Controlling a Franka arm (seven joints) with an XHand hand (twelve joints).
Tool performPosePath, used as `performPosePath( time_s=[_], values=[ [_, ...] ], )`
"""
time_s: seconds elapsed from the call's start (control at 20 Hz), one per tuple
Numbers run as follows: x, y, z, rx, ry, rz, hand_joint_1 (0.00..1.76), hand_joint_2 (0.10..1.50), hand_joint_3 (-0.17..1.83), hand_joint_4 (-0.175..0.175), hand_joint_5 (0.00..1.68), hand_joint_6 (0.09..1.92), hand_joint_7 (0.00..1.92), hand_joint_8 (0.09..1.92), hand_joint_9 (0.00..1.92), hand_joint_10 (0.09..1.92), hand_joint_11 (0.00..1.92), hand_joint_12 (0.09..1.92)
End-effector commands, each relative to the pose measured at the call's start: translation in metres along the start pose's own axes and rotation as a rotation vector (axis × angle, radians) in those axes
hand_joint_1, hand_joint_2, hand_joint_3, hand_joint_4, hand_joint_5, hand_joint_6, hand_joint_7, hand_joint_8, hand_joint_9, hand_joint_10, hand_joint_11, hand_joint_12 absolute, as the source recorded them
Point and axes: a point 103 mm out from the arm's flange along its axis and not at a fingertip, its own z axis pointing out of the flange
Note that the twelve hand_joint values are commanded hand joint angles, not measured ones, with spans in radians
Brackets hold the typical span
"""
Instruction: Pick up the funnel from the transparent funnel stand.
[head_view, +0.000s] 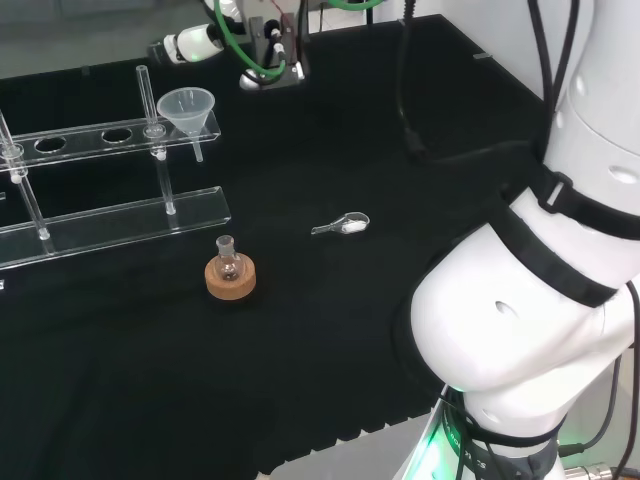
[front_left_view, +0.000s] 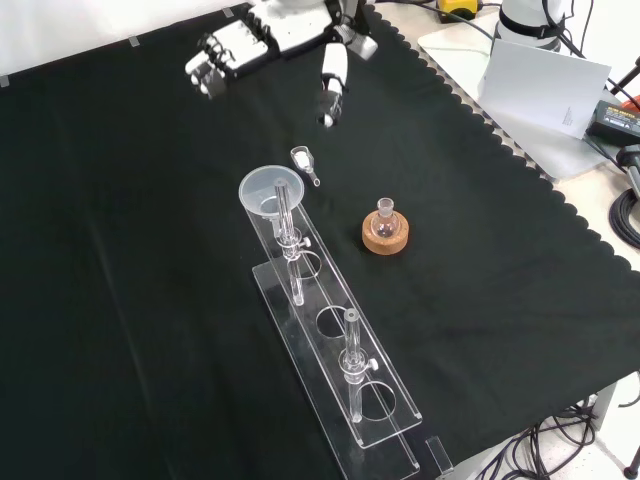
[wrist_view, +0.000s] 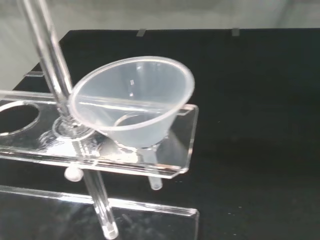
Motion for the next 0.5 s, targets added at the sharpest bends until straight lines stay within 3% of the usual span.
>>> performPosePath(
  time_s=[0.05, 0.15, 0.35, 0.5],
  values=[
    [0.03, 0.02, 0.014, 0.011, -0.008, -0.043, 0.31, 0.72, 0.01, 0.015, 0.0, 0.09, 0.08, 0.09, 0.04, 0.09, 0.0, 0.81],
    [0.034, 0.024, 0.019, 0.041, -0.029, -0.047, 0.31, 0.7, 0.0, 0.015, 0.0, 0.09, 0.07, 0.09, 0.03, 0.09, 0.0, 0.81],
    [0.037, 0.029, 0.032, 0.112, -0.045, -0.044, 0.3, 0.67, -0.01, 0.024, 0.0, 0.09, 0.0, 0.09, 0.0, 0.09, 0.0, 0.13],
    [0.038, 0.031, 0.043, 0.131, -0.05, -0.042, 0.3, 0.66, -0.01, 0.035, 0.0, 0.09, 0.0, 0.09, 0.0, 0.09, 0.0, 0.09]
  ],
)
